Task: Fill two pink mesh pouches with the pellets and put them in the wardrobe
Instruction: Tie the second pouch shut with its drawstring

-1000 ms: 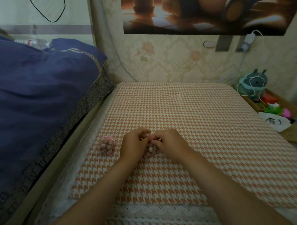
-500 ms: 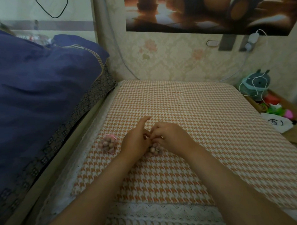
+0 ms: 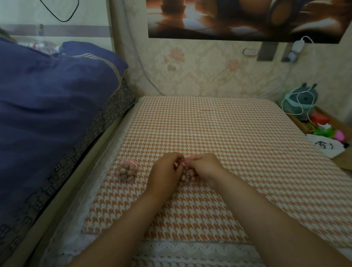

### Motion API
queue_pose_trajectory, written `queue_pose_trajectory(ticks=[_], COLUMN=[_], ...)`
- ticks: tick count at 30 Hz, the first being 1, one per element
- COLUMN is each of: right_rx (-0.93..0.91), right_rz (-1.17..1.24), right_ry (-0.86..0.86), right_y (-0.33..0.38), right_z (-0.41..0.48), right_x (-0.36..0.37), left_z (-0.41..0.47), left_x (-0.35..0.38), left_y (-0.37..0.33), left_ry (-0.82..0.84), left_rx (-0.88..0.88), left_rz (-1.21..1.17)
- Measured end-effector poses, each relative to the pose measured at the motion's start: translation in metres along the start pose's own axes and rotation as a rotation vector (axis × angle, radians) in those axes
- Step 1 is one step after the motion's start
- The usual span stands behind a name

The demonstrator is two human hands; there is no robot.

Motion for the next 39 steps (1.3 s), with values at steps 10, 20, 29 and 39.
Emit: queue_pose_trajectory(ticks=[10,20,29,39], right_rx=[0.004,-0.546,-0.677,-0.19], right_rz=[-0.031,-0.852,-0.932,-0.354], right_ry=[-0.032,0.027,0.037,0.083], right_y=[0.001,0.022,0.025,0.008], right_z=[0.0,-0.004,-0.007,0.0], right_x=[-0.007,-0.011,-0.008,-0.015], left_z=[-0.001,0.007,0.008,-0.005], left_x=[0.0,-0.003,-0.006,-0.01], left_y=[-0.003,0.005,0.005,-0.007], left_ry=[-0.017,0.13,0.198,0.071], left_rx=[0.045,-0.122,-0.163,-0.115], left_rz=[-0.05,-0.116,-0.143,-0.12])
Point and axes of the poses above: each hand's wrist, its own z-axis towards the middle knuckle, its own x-axis out of the palm, y = z × x, the point moved 4 cm from there along z, towards the middle knuckle, and after that the axes turned 3 degrees about -x, right-handed, at the moved point
